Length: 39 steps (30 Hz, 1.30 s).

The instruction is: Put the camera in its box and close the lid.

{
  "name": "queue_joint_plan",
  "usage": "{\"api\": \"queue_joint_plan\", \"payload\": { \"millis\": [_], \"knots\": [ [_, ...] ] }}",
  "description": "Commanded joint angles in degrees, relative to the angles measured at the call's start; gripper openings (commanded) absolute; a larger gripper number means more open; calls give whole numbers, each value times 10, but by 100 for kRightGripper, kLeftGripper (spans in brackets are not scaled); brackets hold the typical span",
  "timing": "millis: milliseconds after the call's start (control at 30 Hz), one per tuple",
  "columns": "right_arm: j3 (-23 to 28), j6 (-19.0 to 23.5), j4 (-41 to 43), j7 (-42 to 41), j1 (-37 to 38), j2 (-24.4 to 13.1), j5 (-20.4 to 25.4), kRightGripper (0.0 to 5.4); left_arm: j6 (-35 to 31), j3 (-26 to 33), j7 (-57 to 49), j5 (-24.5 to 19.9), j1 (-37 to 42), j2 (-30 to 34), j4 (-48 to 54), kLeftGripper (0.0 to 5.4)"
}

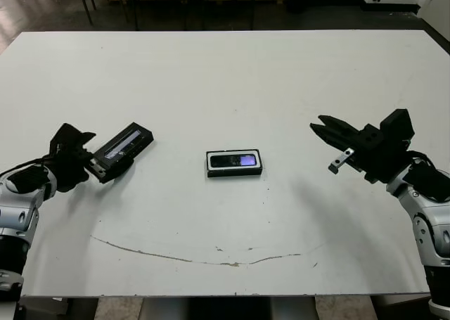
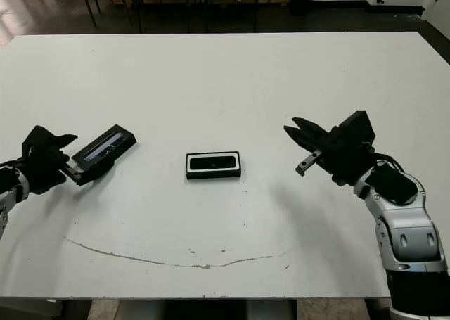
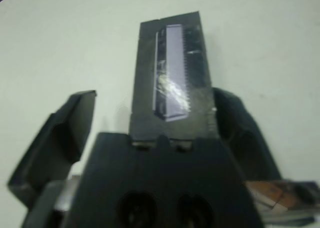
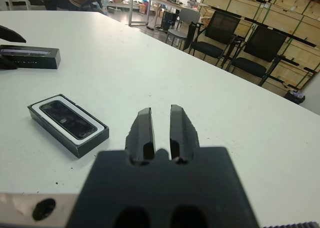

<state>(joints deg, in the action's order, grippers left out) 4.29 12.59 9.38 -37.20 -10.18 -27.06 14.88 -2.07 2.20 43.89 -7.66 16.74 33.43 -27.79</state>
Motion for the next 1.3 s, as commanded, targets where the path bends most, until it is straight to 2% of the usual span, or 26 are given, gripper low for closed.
{"api": "queue_joint_plan", "payload": {
  "millis": [33, 267, 400, 700, 800, 933, 1067, 1167, 1300],
  "knots": [
    [-1, 12, 0, 0, 10, -8, -1, 0, -15, 3, 22, -20, -15, -11, 13, 335],
    [-2, 6, -4, 0, 7, -7, -2, 0, -11, 1, 76, -47, -8, -4, 33, 169],
    [-2, 4, -7, 0, 5, -6, -2, 0, -23, 2, 93, -52, -3, -1, 36, 128],
    [-3, 3, -13, -1, 2, -5, 0, 0, -43, 21, 71, -61, 2, -4, 86, 126],
    [-3, 6, -6, 6, 3, -5, -4, 0, -53, 29, 63, -83, 6, -18, 133, 126],
    [-4, 11, 1, 9, 2, -7, -4, 0, -27, 31, 61, -110, 18, -40, 187, 126],
    [-4, 10, 0, 9, 0, -4, -2, 0, -65, 13, 61, -131, 40, -53, 241, 126],
    [-1, 25, 3, 11, -1, -5, 4, 0, -78, -18, 95, -141, 69, -60, 237, 126],
    [5, 39, 6, 13, -3, -5, 10, 0, -80, -64, 151, -117, 112, -46, 202, 125]
  ]
}}
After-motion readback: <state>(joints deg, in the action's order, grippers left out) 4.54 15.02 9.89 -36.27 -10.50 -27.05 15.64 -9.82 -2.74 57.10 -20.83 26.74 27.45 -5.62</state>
